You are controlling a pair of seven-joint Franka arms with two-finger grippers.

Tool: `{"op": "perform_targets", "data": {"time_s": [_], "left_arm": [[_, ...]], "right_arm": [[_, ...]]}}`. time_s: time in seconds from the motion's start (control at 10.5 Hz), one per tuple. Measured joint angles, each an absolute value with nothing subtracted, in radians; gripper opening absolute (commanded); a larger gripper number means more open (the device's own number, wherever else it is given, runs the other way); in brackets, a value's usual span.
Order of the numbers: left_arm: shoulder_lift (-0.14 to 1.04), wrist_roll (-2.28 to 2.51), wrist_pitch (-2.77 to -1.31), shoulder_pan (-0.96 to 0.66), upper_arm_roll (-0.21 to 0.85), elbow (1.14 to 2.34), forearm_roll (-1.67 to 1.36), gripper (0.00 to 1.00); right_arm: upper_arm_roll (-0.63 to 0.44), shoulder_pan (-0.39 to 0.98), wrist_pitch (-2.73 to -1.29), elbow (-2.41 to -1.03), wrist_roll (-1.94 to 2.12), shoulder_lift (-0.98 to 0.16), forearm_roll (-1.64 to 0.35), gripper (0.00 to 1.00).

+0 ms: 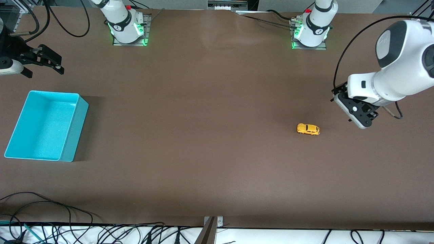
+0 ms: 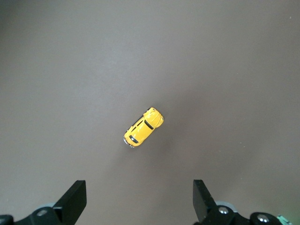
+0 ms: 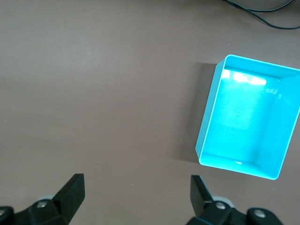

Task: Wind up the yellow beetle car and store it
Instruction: 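Move the left gripper down over the yellow beetle car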

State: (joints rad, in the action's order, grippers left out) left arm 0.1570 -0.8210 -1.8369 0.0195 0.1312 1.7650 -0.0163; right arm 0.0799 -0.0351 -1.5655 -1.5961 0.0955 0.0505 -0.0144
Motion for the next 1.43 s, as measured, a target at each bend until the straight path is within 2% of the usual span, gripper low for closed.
{"op": "perform_targets", "data": {"time_s": [0.38, 1.05, 1.43], "left_arm": [[0.21, -0.972, -2.001, 0.02, 0.131, 1.888, -0.001, 1.0], [0.405, -1.342, -2.374, 0.023, 0.13, 2.023, 0.0, 1.0], [0.447, -1.391, -2.484, 0.021, 0.131, 2.093, 0.044, 1.0]], "right_arm": [[0.08, -0.035, -1.565, -1.596, 0.096, 0.051, -0.014, 1.0], [0.08, -0.035, -1.565, -1.595, 0.096, 0.051, -0.014, 1.0], [0.08, -0.035, -1.565, -1.595, 0.096, 0.051, -0.014, 1.0]]}}
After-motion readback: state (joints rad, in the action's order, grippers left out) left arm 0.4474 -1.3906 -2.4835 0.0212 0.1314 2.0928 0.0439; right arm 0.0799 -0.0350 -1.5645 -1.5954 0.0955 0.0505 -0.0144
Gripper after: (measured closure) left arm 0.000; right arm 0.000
